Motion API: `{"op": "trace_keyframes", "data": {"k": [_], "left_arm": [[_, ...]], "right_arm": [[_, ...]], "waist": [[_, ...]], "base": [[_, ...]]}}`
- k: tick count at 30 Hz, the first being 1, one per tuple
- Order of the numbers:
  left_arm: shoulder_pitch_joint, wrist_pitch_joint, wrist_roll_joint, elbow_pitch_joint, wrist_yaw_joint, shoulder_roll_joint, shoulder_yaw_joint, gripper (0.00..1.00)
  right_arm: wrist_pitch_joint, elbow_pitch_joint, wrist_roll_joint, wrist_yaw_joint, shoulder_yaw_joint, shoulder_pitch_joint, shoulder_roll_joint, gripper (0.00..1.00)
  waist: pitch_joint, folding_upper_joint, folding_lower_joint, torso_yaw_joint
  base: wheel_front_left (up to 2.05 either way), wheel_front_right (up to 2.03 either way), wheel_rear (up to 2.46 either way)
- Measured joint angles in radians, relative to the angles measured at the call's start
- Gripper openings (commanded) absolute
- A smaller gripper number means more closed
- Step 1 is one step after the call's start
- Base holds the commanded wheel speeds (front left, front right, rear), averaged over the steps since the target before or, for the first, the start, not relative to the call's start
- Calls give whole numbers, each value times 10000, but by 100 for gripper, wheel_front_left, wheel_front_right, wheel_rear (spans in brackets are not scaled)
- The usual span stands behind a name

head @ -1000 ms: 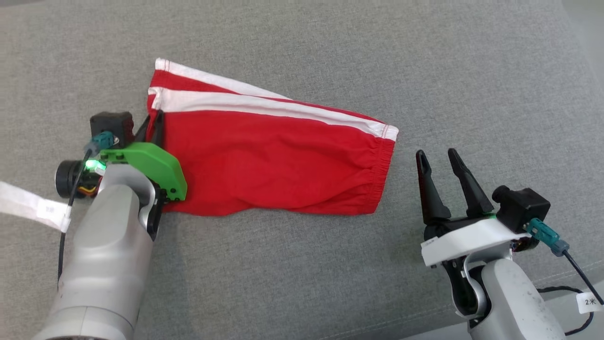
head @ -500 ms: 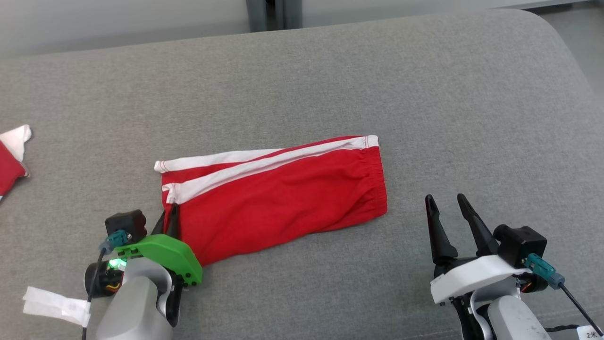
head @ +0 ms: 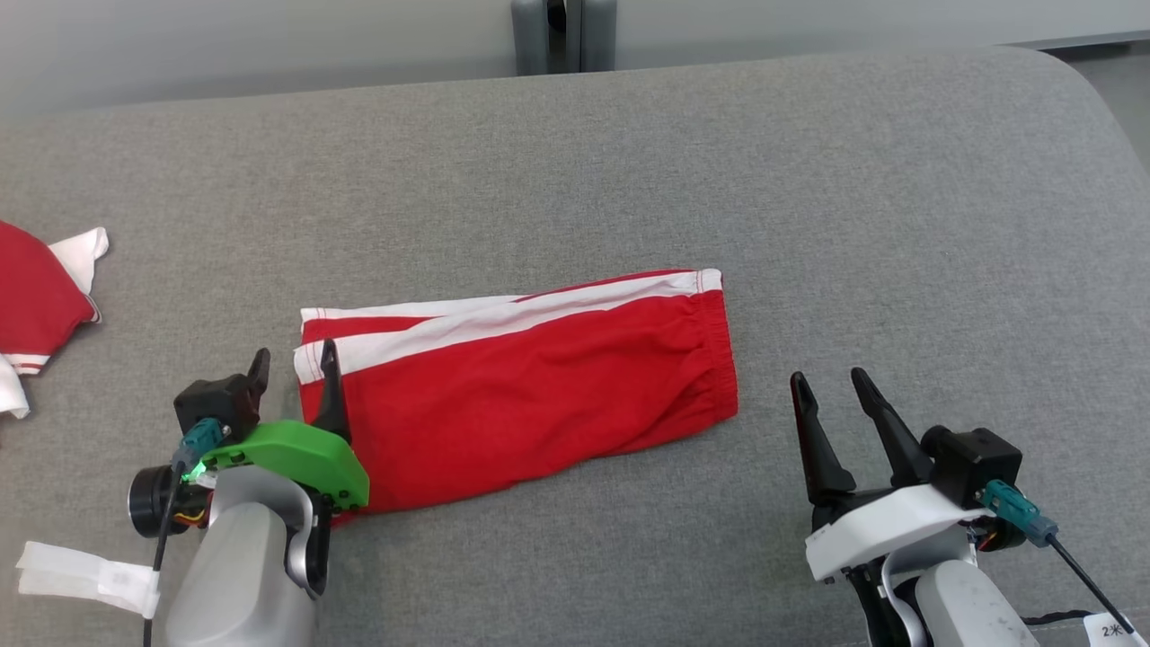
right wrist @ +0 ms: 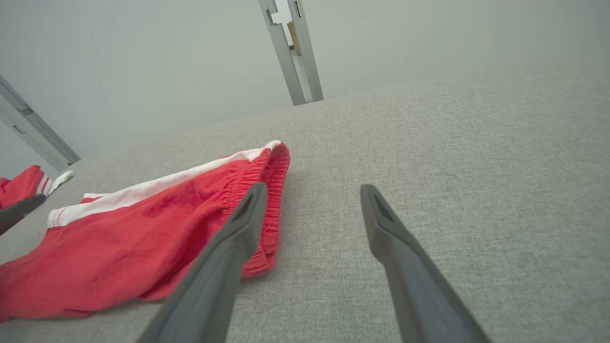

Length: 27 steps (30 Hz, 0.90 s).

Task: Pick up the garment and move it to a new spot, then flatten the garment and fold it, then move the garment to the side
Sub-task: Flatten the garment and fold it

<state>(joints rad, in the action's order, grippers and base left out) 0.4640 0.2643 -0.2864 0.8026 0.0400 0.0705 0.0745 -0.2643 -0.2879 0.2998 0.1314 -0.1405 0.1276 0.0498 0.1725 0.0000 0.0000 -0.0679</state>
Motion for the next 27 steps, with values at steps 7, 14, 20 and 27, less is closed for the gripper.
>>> {"op": "trace_keyframes", "data": {"k": [7,14,20,27], "left_arm": [[174,-2,405,-533,-138,73,-215,100],[-607,-2,732,-1841,-226,-17,-489,100],[-1262,0,1058,-3216,-270,-165,-430,100],[-2481,0,700,-4190,-418,-194,376,100]], "right_arm": [[0,-79,0,0,-23,233,2,100],[0,-113,17,0,-128,347,2,100],[2,-514,-148,0,-337,924,-2,100],[2,-1802,-518,0,-81,1569,0,100]], "waist": [[200,0,0,-184],[164,0,0,-44],[259,0,0,352],[316,0,0,978]], "base": [[0,0,0],[0,0,0],[0,0,0],[0,0,0]]}}
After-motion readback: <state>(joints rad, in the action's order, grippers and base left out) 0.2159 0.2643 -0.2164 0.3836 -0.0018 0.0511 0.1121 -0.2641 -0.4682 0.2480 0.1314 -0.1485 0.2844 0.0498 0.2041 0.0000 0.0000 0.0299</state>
